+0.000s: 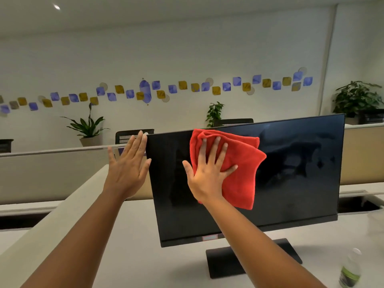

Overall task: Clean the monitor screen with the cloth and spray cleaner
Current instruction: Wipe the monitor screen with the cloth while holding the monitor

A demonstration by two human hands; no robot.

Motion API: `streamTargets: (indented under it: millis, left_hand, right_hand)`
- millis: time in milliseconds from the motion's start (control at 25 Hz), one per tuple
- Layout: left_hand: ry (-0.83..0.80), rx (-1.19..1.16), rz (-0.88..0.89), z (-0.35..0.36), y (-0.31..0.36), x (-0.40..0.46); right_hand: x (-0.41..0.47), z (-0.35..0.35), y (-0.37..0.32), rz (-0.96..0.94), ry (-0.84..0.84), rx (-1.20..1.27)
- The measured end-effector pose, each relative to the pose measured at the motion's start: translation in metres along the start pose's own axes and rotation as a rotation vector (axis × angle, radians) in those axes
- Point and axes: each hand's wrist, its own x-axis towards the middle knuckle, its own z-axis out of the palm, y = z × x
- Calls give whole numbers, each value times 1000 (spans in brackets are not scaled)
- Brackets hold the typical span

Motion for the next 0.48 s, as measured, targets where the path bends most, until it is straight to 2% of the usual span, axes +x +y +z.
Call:
streamTargets:
  millis: [80,280,480]
  left_hand:
    - [7,-17,-3,3,-2,1]
    - [28,-117,23,7,-1,5]
    - [86,-129,20,13,-2,5]
  right_hand:
    - [-1,14,15,-69,-11,-15]
    - [15,16,42,-103,156,-182]
    - [36,18,10,-135,292,-156]
